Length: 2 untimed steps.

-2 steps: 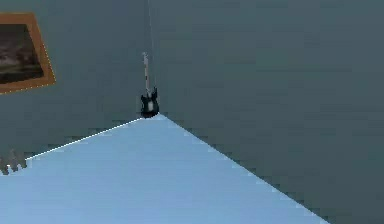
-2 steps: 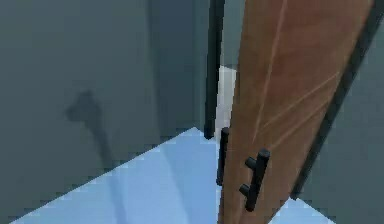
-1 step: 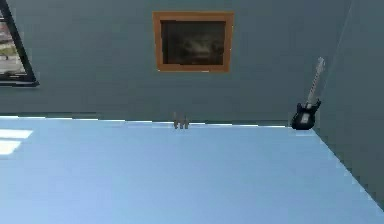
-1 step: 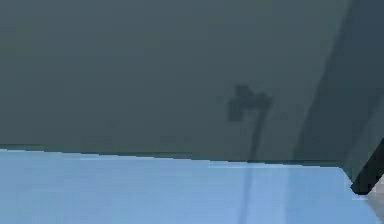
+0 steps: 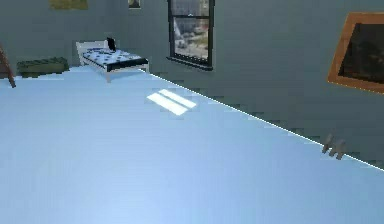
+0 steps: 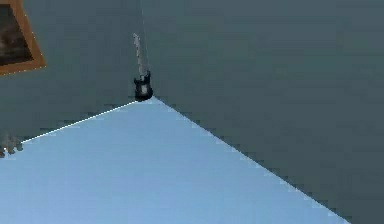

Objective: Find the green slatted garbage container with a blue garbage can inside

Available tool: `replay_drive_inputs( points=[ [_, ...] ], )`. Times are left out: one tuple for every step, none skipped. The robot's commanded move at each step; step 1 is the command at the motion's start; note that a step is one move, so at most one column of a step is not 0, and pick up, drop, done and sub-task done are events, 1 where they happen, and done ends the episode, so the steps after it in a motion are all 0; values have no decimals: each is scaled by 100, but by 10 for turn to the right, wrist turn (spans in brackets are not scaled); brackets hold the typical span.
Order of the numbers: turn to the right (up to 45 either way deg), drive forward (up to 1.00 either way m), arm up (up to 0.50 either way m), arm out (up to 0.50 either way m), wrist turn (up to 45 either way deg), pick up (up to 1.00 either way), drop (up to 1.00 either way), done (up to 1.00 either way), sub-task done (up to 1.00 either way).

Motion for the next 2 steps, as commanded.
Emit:
replay_drive_inputs(
  points=[
    [-210, 0, 0, 0, 0, 0, 0, 0, 0],
    [0, 5, 0, 0, 0, 0, 0, 0, 0]
  ],
)
